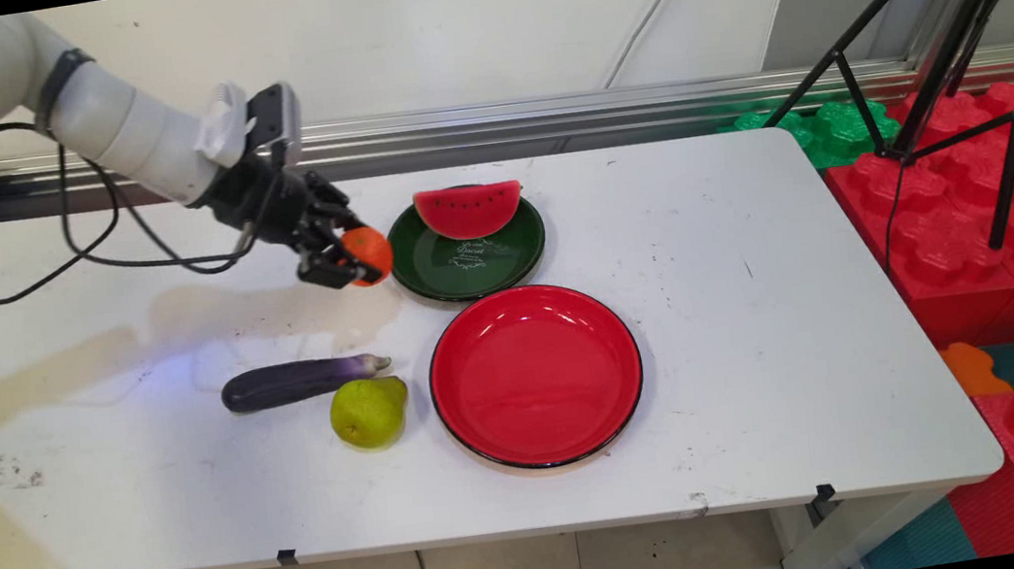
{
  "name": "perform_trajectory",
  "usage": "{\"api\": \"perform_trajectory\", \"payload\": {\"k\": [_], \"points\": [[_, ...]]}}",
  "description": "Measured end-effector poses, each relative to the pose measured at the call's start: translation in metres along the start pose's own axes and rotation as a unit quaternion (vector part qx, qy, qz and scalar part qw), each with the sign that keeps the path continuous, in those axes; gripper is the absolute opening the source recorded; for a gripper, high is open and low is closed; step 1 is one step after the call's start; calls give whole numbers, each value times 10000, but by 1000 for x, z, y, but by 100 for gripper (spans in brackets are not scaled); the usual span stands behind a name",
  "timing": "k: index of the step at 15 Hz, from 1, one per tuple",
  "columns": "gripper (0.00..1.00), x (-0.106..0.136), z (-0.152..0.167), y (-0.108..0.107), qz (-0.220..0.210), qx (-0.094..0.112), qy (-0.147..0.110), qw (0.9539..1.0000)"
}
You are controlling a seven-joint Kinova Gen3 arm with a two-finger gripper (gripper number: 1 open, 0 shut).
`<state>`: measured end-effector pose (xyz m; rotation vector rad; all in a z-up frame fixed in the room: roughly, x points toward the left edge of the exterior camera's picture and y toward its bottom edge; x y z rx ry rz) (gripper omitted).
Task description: Place the picked object on the table
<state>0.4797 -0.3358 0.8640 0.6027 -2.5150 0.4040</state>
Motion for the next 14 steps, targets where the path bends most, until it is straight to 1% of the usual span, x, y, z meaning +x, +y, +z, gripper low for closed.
{"api": "perform_trajectory", "payload": {"k": [3, 6, 10, 14], "points": [[0, -14, -6, 1, 30, -19, -185, 9998], [0, -30, -5, 1, 24, -88, -378, 9992], [0, -51, 7, -4, -1, -187, -628, 9979], [0, -65, 23, -9, -42, -308, -779, 9965]]}}
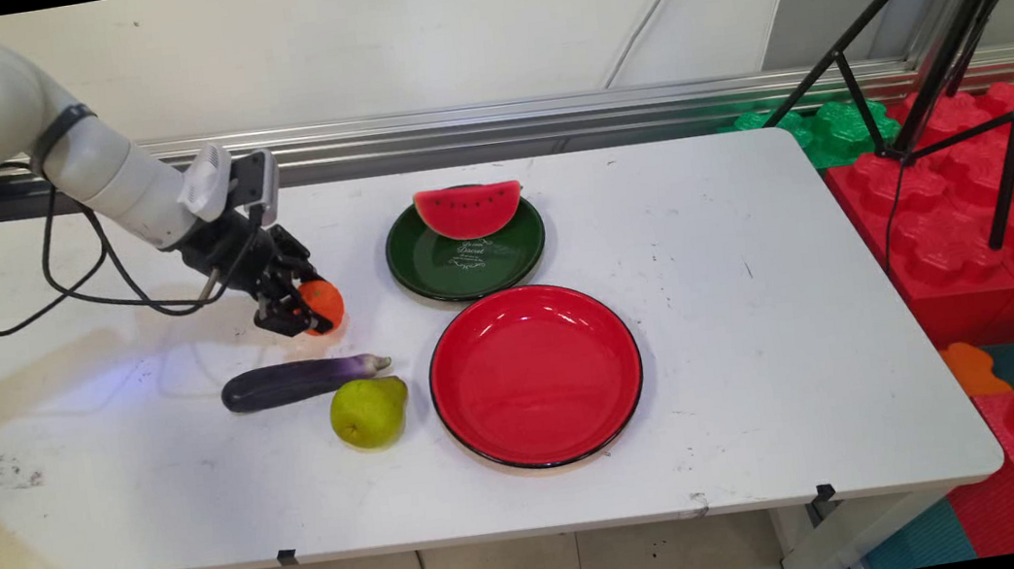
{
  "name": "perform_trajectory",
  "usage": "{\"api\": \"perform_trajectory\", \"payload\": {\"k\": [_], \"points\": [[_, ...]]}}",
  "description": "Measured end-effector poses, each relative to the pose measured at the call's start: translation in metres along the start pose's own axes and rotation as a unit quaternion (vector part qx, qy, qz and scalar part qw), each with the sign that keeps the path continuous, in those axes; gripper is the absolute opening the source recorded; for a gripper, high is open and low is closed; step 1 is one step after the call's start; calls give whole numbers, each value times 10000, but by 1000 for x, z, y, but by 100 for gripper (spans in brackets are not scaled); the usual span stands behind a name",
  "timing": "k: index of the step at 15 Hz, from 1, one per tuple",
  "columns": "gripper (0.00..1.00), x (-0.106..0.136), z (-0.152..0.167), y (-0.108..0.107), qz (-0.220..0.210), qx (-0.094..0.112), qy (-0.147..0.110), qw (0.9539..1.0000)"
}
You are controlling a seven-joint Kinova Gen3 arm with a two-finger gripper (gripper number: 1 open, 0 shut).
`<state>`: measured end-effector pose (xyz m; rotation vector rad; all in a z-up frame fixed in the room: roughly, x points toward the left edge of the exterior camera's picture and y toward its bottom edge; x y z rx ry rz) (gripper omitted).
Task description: Place the picked object on the table
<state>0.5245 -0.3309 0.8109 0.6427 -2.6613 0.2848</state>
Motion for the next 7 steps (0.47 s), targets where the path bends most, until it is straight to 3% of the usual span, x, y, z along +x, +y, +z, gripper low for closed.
{"api": "perform_trajectory", "payload": {"k": [4, 5, 7], "points": [[0, -4, 9, -4, -82, -47, -21, 10000], [100, -5, 11, -6, -102, -61, -31, 9999], [100, -7, 14, -8, -129, -83, -28, 9999]]}}
